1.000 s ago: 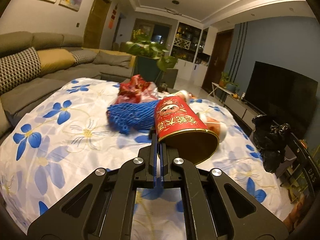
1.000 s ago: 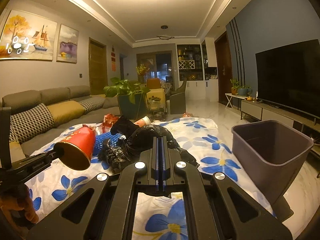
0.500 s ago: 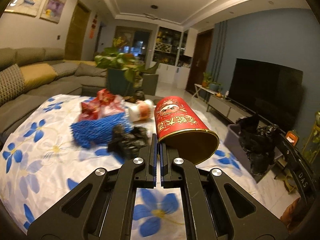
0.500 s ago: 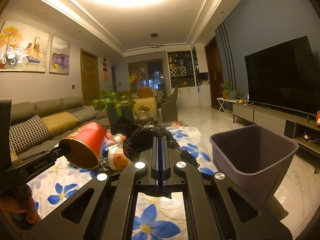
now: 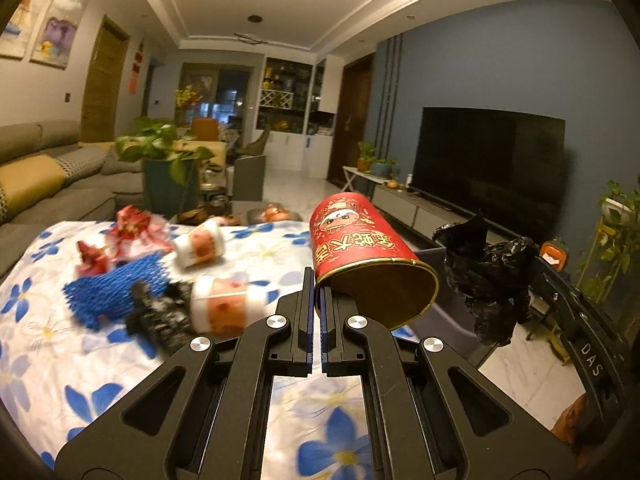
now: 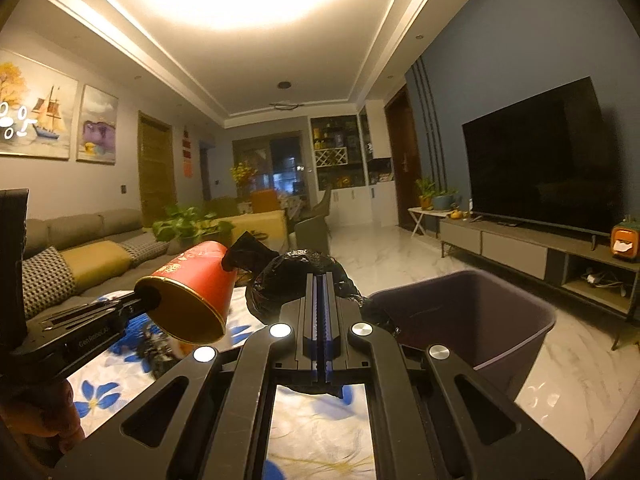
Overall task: Collect trash
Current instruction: 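Carry the red cup and black bag over the grey bin with both tools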
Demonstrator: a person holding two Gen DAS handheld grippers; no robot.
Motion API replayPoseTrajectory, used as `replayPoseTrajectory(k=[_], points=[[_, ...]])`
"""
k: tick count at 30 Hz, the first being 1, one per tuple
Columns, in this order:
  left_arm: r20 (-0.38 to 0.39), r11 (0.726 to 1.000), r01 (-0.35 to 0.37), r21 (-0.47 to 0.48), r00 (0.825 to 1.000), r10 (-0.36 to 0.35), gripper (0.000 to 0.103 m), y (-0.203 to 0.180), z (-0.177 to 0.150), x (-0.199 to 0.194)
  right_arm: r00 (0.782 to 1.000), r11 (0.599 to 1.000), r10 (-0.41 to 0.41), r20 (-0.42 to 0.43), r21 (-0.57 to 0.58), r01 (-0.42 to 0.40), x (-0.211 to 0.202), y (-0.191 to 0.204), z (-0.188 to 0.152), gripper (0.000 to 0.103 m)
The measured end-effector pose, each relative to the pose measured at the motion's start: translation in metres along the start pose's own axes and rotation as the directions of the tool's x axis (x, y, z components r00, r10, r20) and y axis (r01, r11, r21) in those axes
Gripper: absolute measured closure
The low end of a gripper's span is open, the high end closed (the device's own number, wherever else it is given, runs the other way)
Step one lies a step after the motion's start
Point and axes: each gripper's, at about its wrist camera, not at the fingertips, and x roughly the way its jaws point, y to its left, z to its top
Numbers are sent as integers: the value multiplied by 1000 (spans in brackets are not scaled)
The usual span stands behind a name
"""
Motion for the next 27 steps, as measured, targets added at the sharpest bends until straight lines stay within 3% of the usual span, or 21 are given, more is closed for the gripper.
replayPoseTrajectory(k=[8, 18, 27], points=[[2, 996, 78, 32, 997, -78, 102, -40, 11, 29, 996, 996, -86, 32, 8, 86, 5, -34, 10, 100], [-9, 985, 153, 78, 988, -153, 102, -88, 15, 72, 972, 975, -224, 70, 14, 223, 21, -79, 18, 100], [-36, 978, 178, 106, 984, -176, 102, -121, 11, 111, 962, 963, -268, 57, 26, 267, 37, -104, 11, 100]])
